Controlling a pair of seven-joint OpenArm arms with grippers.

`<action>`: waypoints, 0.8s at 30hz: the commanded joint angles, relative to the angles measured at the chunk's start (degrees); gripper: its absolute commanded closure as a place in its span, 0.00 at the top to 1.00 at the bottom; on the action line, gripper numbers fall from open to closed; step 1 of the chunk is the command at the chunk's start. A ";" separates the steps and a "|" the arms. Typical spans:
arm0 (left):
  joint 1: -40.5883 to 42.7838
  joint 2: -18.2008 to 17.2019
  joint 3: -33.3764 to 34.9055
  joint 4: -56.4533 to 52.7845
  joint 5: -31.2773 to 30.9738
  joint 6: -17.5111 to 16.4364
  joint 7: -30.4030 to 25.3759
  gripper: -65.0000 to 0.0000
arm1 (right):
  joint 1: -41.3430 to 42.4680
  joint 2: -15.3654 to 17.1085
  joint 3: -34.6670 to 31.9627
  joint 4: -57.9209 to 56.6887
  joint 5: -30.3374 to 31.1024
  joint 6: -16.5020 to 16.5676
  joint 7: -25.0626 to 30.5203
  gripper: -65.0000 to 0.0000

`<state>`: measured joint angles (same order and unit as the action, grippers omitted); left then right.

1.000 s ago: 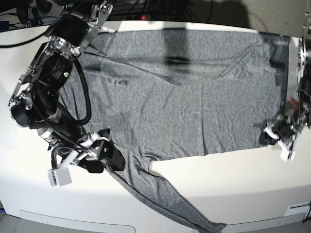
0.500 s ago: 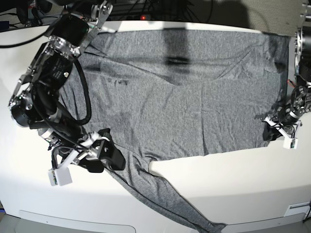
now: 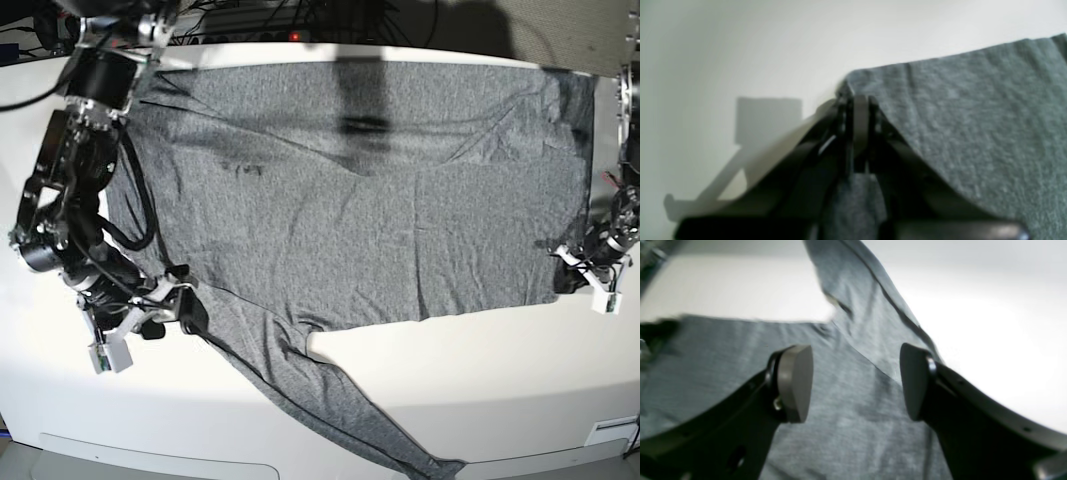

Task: Fold the T-shirt properly
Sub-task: 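Lift the hem with both grippers and fold it over onto the collar edge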

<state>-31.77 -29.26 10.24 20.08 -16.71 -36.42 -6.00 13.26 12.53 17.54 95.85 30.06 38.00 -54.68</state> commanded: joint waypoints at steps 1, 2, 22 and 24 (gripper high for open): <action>-1.73 -1.46 -0.13 1.33 -0.83 -0.24 -1.55 0.00 | 2.19 1.14 -0.63 -0.61 -0.31 0.37 2.64 0.59; -1.75 -1.70 -0.13 1.60 -0.85 -0.24 -1.53 0.00 | 2.97 1.73 -1.33 -2.34 -1.62 0.37 4.00 0.59; -1.75 -2.03 -0.13 2.54 -3.45 -0.48 -1.38 0.00 | 25.33 2.36 -10.01 -55.39 -30.56 -6.97 36.20 0.59; -1.73 -2.03 -0.13 2.54 -3.43 -0.48 -1.36 0.00 | 25.59 2.19 -10.01 -58.07 -30.58 -7.61 37.27 0.59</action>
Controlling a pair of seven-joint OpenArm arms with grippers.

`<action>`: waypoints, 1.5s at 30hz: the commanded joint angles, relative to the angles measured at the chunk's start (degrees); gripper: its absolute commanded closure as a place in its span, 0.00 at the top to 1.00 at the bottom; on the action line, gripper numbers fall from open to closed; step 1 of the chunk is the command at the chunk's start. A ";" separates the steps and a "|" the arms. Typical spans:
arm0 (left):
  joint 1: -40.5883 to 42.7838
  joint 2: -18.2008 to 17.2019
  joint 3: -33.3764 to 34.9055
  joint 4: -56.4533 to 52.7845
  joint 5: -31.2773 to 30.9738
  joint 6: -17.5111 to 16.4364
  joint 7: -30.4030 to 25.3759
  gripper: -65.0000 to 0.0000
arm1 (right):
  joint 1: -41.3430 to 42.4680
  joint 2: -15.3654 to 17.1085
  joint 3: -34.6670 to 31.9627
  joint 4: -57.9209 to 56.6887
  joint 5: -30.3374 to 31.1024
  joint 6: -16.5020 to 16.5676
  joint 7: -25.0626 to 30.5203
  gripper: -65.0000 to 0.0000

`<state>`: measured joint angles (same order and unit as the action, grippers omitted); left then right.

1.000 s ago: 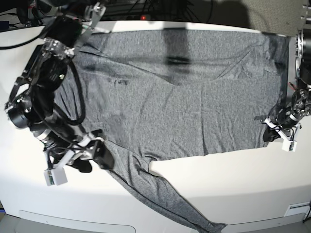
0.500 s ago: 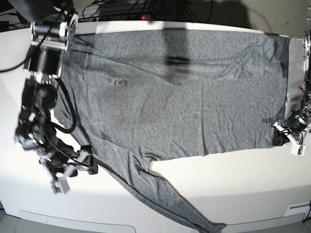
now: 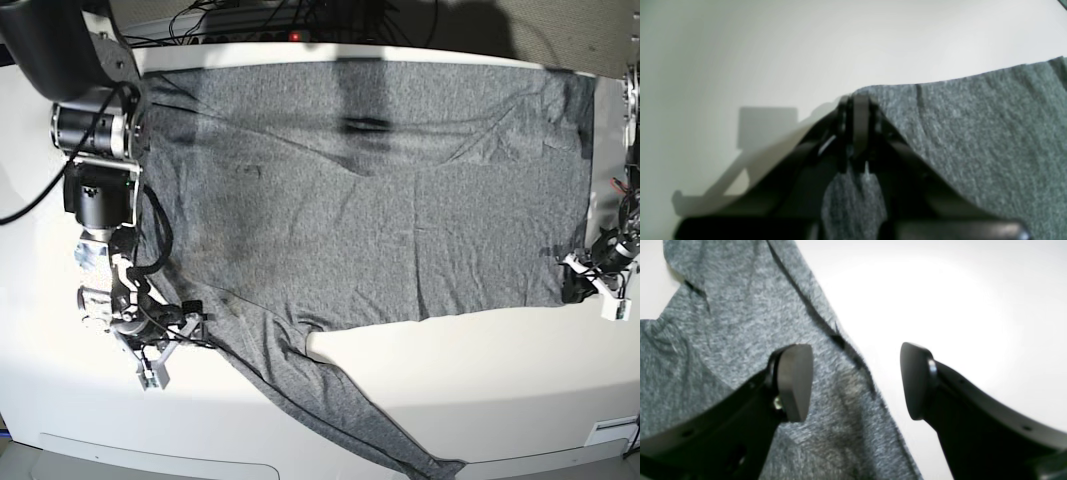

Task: Fold the T-shirt properly
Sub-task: 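Lift the hem with both grippers and fold it over onto the collar edge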

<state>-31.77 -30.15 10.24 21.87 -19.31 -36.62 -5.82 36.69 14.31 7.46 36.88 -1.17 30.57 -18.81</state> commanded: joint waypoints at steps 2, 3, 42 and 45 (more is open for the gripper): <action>-1.73 -1.14 -0.13 0.74 -0.87 -0.26 -1.55 0.00 | 2.16 0.15 0.07 -1.38 0.66 -1.20 2.47 0.59; -1.73 -1.11 -0.13 0.74 -0.87 -0.26 -1.55 0.00 | 2.14 0.09 0.07 -2.32 0.68 -1.51 2.60 0.59; -1.53 -1.14 -0.13 8.81 -0.90 -1.01 2.89 0.00 | 1.51 7.21 -0.04 4.28 12.81 8.59 -16.24 0.00; -1.42 -1.20 -0.13 11.54 -2.75 -2.64 9.16 0.00 | 1.18 8.92 -0.04 6.43 16.35 9.43 -17.62 0.00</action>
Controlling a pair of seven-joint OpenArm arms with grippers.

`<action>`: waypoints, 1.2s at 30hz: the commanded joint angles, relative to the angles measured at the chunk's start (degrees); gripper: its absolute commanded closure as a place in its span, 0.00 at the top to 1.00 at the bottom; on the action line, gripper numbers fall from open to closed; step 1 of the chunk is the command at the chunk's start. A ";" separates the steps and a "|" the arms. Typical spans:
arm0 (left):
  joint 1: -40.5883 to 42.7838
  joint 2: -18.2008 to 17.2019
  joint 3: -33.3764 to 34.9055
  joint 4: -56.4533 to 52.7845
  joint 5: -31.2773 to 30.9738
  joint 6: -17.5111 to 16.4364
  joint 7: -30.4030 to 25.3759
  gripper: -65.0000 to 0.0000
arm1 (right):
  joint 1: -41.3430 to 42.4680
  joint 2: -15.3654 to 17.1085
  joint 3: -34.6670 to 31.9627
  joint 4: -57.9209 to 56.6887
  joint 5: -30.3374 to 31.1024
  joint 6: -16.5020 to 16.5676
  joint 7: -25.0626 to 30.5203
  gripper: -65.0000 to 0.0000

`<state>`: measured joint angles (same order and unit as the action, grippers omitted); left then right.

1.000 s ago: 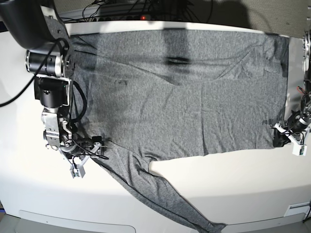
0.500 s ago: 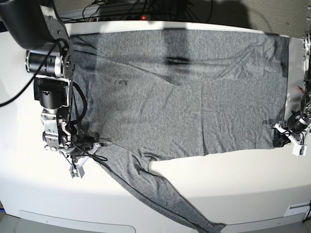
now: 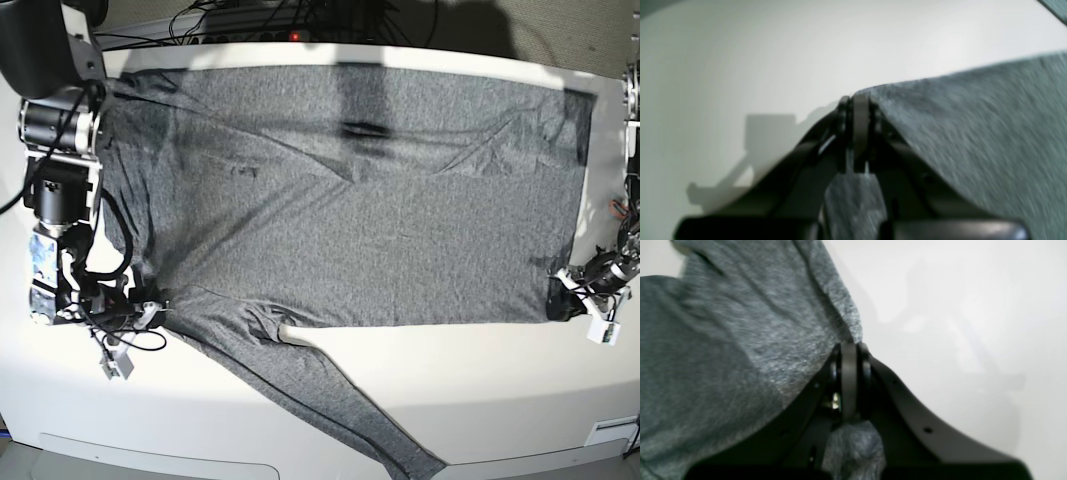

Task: Fold the T-shirt properly
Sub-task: 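Lift the hem with both grippers and fold it over onto the collar edge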

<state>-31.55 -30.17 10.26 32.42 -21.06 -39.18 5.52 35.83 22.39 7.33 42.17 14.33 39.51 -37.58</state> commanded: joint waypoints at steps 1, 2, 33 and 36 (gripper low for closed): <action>-1.53 -1.16 -0.15 1.99 -3.02 -0.07 0.42 0.00 | 1.88 1.27 0.09 1.75 1.84 0.49 0.59 0.00; -1.38 -1.22 -0.15 3.06 -5.51 -0.07 3.43 0.00 | 1.77 1.62 0.11 2.51 2.80 0.49 -0.11 0.00; 38.03 -4.13 -33.31 62.82 -30.69 5.35 41.64 0.00 | -40.00 2.23 16.22 62.62 11.65 0.49 -8.13 0.00; 41.07 -4.13 -35.87 65.02 -32.02 5.38 42.95 0.00 | -42.99 2.23 18.21 67.10 11.69 0.49 -8.15 0.00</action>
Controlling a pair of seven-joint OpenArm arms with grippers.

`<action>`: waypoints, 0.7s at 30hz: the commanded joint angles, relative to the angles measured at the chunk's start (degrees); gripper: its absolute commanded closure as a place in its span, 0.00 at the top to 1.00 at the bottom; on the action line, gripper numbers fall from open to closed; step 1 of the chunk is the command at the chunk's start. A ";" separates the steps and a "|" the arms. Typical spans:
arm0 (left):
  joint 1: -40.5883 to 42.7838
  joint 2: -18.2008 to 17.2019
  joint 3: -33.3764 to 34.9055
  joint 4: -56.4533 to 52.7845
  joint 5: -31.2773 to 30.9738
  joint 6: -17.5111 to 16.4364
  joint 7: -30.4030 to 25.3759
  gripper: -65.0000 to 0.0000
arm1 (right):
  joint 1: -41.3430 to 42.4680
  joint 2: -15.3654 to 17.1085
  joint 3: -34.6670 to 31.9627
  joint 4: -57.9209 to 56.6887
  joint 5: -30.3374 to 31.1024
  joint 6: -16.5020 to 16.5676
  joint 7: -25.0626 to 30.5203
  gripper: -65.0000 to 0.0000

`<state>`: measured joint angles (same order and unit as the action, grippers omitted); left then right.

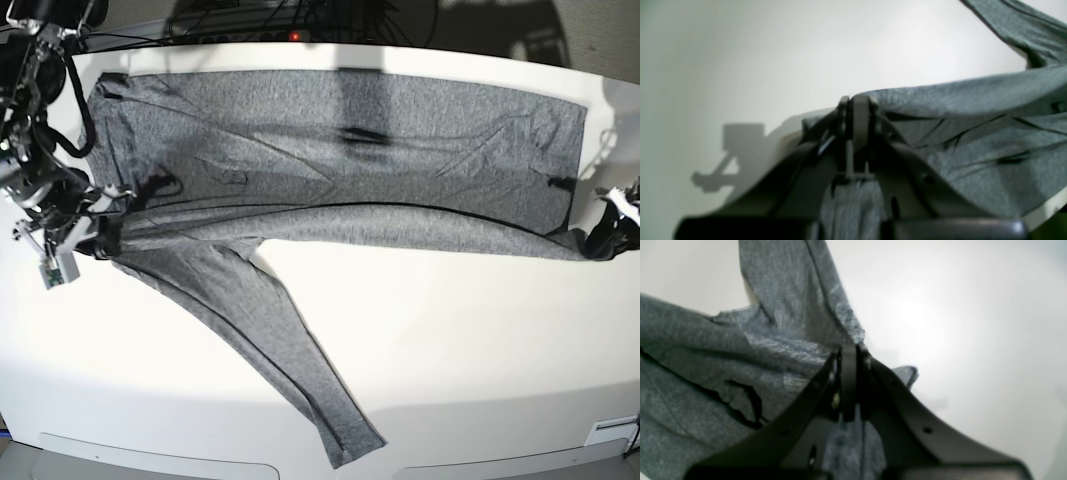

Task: Fold the T-shirt properly
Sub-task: 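Lift the hem with both grippers and fold it over onto the collar edge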

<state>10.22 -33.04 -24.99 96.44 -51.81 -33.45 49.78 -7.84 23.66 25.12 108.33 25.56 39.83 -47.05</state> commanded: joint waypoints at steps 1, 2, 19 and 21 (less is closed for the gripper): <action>0.35 -1.27 -1.49 1.55 -2.75 -0.35 -0.07 0.00 | -0.42 0.96 0.94 2.27 0.46 0.17 1.22 0.00; 1.36 -1.27 -2.25 2.05 -4.09 -0.37 1.01 0.00 | -1.62 0.96 1.44 3.48 0.46 0.17 1.11 0.00; 16.11 -1.09 -4.28 3.04 -5.49 -0.39 2.49 0.00 | -16.22 0.98 2.69 8.83 -0.04 0.17 -0.44 0.00; 17.00 -1.09 -4.28 3.04 -5.33 -0.39 2.47 0.00 | -17.18 1.01 2.69 8.83 -1.22 0.17 -0.37 0.00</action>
<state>27.33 -33.01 -28.67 98.63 -56.18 -33.56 53.15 -25.28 23.68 27.35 116.05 24.12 39.92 -48.51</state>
